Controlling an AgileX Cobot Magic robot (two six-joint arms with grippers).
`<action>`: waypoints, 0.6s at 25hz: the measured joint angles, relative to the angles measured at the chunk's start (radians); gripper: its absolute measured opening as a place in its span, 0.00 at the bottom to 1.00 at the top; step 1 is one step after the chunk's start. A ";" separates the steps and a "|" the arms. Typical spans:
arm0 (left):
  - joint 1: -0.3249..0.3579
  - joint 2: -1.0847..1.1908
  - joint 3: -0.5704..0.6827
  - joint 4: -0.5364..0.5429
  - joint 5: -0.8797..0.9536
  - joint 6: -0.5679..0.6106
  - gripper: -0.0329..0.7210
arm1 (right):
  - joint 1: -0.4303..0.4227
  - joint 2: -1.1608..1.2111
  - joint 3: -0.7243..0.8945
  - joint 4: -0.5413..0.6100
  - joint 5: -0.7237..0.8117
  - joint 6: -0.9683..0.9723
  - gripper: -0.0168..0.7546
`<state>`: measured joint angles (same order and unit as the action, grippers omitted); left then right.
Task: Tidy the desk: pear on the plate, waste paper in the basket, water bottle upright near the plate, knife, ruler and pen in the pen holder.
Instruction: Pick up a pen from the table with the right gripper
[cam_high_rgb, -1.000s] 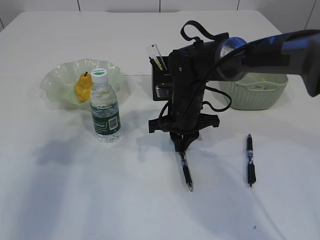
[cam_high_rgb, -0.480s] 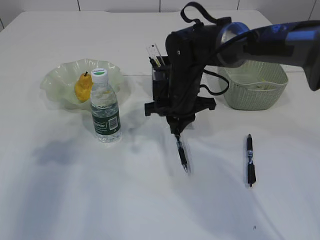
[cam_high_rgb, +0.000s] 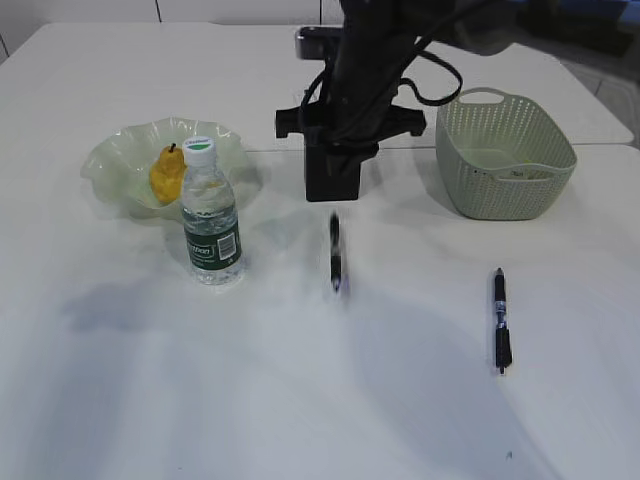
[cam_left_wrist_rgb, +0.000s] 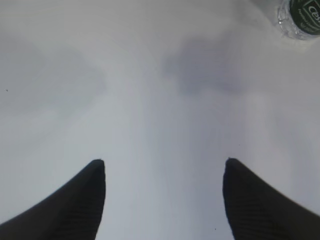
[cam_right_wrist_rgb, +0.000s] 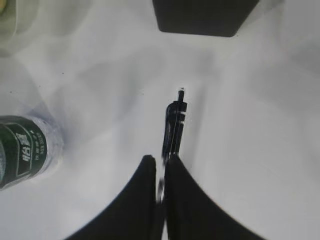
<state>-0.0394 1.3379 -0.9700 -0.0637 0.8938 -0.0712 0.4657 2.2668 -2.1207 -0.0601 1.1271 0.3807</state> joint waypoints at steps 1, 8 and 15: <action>0.000 0.000 0.000 0.000 0.002 0.000 0.73 | -0.011 -0.012 0.000 0.000 0.007 -0.002 0.06; 0.000 0.000 0.000 0.000 0.007 0.000 0.73 | -0.065 -0.086 -0.001 -0.007 0.031 -0.002 0.04; 0.000 0.000 0.000 0.000 0.012 0.000 0.73 | -0.066 -0.091 -0.004 0.047 0.036 -0.002 0.04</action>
<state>-0.0394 1.3379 -0.9700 -0.0637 0.9057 -0.0712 0.3996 2.1762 -2.1245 -0.0128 1.1632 0.3782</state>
